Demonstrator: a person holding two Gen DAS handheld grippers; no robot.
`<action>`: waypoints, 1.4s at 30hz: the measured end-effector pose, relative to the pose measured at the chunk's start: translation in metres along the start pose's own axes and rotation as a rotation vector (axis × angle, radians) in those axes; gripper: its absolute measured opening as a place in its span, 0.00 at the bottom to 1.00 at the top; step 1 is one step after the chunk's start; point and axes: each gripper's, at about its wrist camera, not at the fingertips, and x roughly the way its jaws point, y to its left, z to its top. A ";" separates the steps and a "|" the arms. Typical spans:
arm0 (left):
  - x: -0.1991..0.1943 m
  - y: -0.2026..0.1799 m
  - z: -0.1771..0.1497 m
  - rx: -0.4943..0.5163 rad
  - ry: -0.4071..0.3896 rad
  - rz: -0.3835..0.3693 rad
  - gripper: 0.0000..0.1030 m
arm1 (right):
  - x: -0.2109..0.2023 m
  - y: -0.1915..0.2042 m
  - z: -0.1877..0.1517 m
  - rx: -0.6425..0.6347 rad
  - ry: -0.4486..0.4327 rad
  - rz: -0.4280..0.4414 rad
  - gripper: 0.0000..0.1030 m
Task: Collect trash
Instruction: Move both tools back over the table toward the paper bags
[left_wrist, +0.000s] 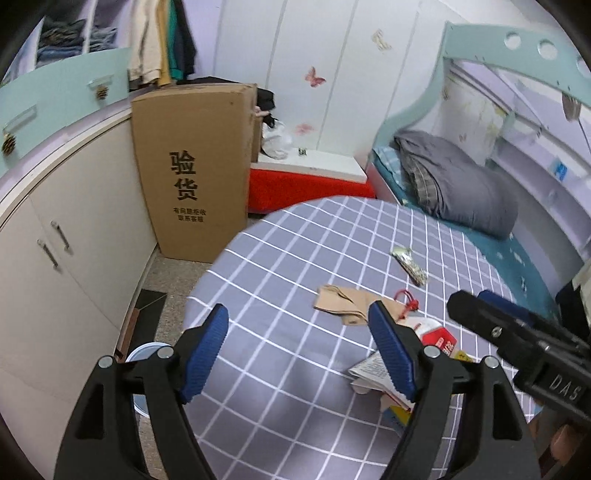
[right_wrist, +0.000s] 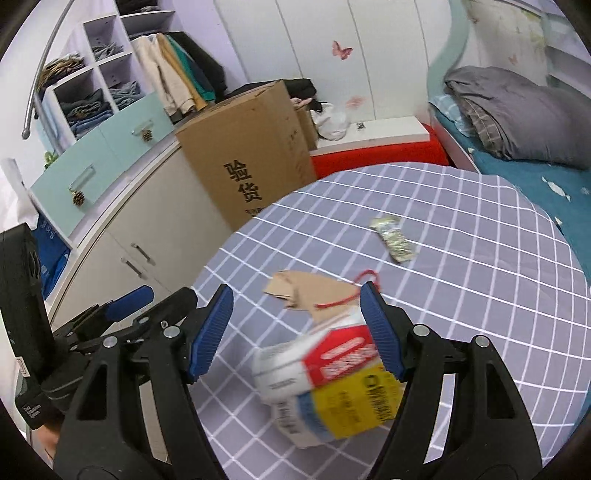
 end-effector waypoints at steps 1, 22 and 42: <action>0.003 -0.004 0.000 0.010 0.008 0.001 0.75 | 0.001 -0.007 0.000 0.005 0.002 -0.008 0.69; 0.084 -0.017 0.004 0.007 0.185 -0.020 0.75 | 0.037 -0.090 0.007 0.063 0.089 -0.090 0.69; 0.130 -0.038 0.012 -0.018 0.228 -0.115 0.58 | 0.072 -0.101 0.027 0.071 0.128 -0.140 0.70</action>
